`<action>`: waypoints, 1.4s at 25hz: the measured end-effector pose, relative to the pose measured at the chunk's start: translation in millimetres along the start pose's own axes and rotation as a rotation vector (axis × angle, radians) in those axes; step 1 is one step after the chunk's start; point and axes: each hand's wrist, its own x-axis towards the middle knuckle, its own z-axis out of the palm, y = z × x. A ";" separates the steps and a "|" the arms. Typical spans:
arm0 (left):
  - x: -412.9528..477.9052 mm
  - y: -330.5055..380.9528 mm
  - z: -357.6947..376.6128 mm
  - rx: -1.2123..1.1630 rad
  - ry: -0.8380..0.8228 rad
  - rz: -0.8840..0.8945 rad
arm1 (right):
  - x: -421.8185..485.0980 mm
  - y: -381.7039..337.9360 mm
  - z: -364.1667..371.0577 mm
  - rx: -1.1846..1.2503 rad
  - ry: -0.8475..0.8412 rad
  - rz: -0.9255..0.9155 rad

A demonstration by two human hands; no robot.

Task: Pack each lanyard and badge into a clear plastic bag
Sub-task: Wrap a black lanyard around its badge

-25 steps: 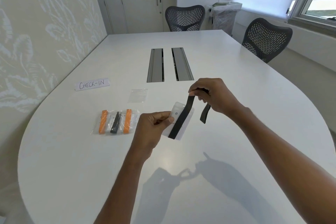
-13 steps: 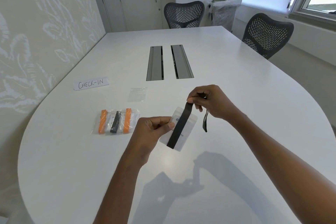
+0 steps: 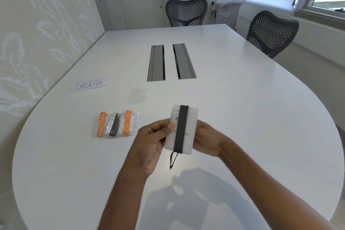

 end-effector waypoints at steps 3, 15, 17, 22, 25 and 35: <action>5.7 -1.5 2.3 -0.098 0.153 0.021 | 4.0 25.3 30.9 0.236 0.158 -0.006; 26.7 -16.9 10.5 0.044 0.570 0.222 | -4.0 68.9 80.1 -0.544 0.624 -0.128; 26.3 -21.1 9.1 0.098 0.598 0.251 | -9.9 61.3 82.2 -0.507 0.594 -0.066; 24.5 -38.1 7.4 0.437 0.627 0.354 | -17.6 44.2 78.6 -0.145 0.557 0.111; 20.5 -48.2 6.1 0.630 0.623 0.440 | -21.9 35.8 70.6 0.047 0.542 0.172; 11.2 -75.0 11.2 0.829 0.467 0.553 | -18.3 14.6 41.3 -0.239 0.781 0.019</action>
